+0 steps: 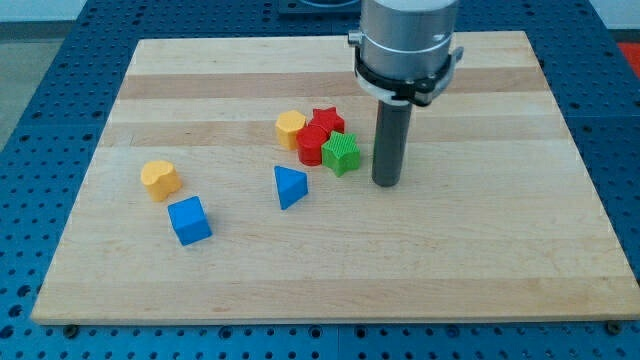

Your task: Place the green circle to the right of red star

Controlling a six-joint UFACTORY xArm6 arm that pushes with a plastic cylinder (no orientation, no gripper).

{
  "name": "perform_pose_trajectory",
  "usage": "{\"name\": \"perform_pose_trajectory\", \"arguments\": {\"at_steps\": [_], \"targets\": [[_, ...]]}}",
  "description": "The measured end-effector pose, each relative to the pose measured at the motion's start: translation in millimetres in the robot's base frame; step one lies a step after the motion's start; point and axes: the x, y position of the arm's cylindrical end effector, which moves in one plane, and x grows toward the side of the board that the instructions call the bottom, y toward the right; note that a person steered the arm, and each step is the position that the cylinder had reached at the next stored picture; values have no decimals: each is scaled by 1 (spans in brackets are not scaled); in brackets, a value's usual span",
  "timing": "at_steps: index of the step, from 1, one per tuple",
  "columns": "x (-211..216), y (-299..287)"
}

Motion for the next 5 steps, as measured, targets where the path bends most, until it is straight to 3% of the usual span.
{"name": "perform_pose_trajectory", "arguments": {"at_steps": [1,3,5], "targets": [[-3,18],[-40,-9],[-44,29]]}}
